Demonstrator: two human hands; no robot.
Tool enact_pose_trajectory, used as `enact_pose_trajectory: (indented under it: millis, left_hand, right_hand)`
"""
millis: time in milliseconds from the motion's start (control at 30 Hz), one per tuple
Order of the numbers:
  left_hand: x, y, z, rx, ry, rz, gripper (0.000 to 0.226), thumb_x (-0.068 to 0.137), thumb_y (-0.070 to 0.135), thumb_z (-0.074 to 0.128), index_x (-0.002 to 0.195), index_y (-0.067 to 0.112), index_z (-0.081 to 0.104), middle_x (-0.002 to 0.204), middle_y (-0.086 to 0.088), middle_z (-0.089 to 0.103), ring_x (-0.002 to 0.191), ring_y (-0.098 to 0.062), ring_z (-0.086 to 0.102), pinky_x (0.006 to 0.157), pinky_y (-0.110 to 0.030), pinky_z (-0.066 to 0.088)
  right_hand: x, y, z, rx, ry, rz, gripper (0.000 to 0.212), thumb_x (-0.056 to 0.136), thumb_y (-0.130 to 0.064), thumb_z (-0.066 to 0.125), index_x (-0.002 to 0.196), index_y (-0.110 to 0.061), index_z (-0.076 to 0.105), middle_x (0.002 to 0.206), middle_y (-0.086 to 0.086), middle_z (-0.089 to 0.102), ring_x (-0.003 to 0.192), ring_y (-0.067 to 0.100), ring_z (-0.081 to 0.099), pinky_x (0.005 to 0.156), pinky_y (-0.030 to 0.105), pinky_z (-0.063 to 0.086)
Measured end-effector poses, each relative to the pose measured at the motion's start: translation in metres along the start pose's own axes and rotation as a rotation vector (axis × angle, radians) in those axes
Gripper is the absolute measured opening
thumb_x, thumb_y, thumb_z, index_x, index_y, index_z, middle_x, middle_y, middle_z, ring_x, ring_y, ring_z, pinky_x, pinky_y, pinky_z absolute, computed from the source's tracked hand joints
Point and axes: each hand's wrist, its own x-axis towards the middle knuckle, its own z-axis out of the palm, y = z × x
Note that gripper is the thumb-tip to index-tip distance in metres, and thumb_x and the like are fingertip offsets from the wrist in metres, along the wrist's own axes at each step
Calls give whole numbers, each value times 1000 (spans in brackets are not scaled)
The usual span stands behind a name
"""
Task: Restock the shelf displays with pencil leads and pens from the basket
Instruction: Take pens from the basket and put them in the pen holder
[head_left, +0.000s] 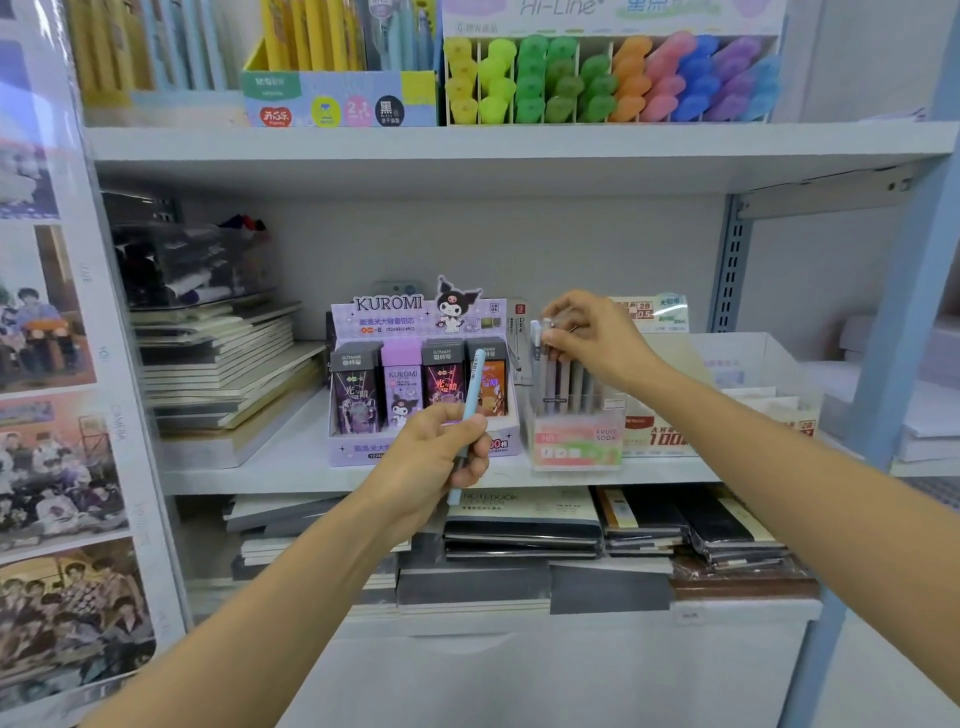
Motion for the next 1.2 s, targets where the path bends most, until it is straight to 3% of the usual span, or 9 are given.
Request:
enact_pose_trajectory:
  millis: [233, 300, 400, 500, 700, 833, 967, 1133, 1200]
  left_hand:
    - [-3, -1, -7, 128, 15, 28, 19, 93, 19, 62, 105, 5, 60, 64, -6, 62, 50, -14, 45, 46, -22, 34]
    - [-4, 0, -7, 144, 32, 39, 16, 92, 19, 64, 101, 6, 63, 62, -6, 61, 49, -13, 45, 46, -21, 34]
    - [-5, 2, 0, 144, 35, 53, 15, 91, 14, 65, 101, 3, 66, 61, -5, 60, 50, -13, 48, 49, -20, 39]
    - [-6, 5, 12, 114, 7, 53, 16, 87, 5, 67, 102, -1, 66, 62, -5, 63, 51, -12, 56, 51, -18, 48]
    - [-8, 19, 21, -134, 81, 60, 50, 59, 0, 77, 108, 1, 68, 95, -18, 72, 78, -23, 72, 69, -24, 59]
    - [-8, 15, 32, -260, 145, 200, 32, 65, 6, 74, 97, 2, 71, 88, -10, 74, 83, -21, 70, 77, -24, 58]
    - [-10, 12, 40, -194, 153, 244, 27, 69, 15, 74, 95, 8, 74, 96, -10, 76, 93, -22, 72, 84, -28, 58]
    - [-8, 12, 48, -37, 140, 240, 18, 81, 7, 71, 99, 7, 73, 91, -9, 76, 83, -19, 73, 70, -21, 56]
    - [-6, 12, 53, 26, 175, 249, 18, 82, 5, 72, 100, 6, 72, 90, -10, 76, 79, -18, 73, 67, -19, 56]
  right_hand:
    - [0, 0, 16, -186, 80, -12, 16, 86, -15, 71, 101, -14, 65, 92, 2, 66, 79, 11, 60, 77, 27, 54]
    - [-5, -9, 11, -67, 67, -51, 24, 89, -26, 68, 111, -18, 62, 100, 0, 64, 82, 13, 61, 73, 23, 52]
    - [-20, -22, 0, 326, -242, -62, 31, 87, -34, 65, 116, -22, 64, 102, 1, 69, 85, 16, 68, 73, 23, 55]
    - [-37, -19, -7, 357, -439, -48, 17, 87, -18, 68, 103, -16, 73, 96, 6, 73, 86, 17, 69, 73, 19, 55]
    - [-57, 6, -27, 534, -211, 57, 20, 78, -10, 72, 97, -3, 73, 87, 12, 74, 79, 21, 71, 70, 21, 57]
    - [-76, 16, -19, 579, -308, 119, 20, 76, -11, 75, 95, -3, 73, 88, 18, 73, 79, 26, 72, 67, 23, 59]
    - [-86, 15, -13, 516, -493, 121, 21, 82, -11, 73, 101, -1, 69, 96, 18, 73, 87, 29, 72, 72, 27, 59]
    - [-71, -12, -15, 410, -217, -25, 20, 87, -20, 68, 104, -10, 70, 89, 2, 74, 80, 15, 70, 68, 22, 56]
    - [-63, -24, -13, 399, -190, -58, 20, 84, -25, 71, 102, -16, 71, 89, -1, 74, 80, 14, 69, 70, 24, 57]
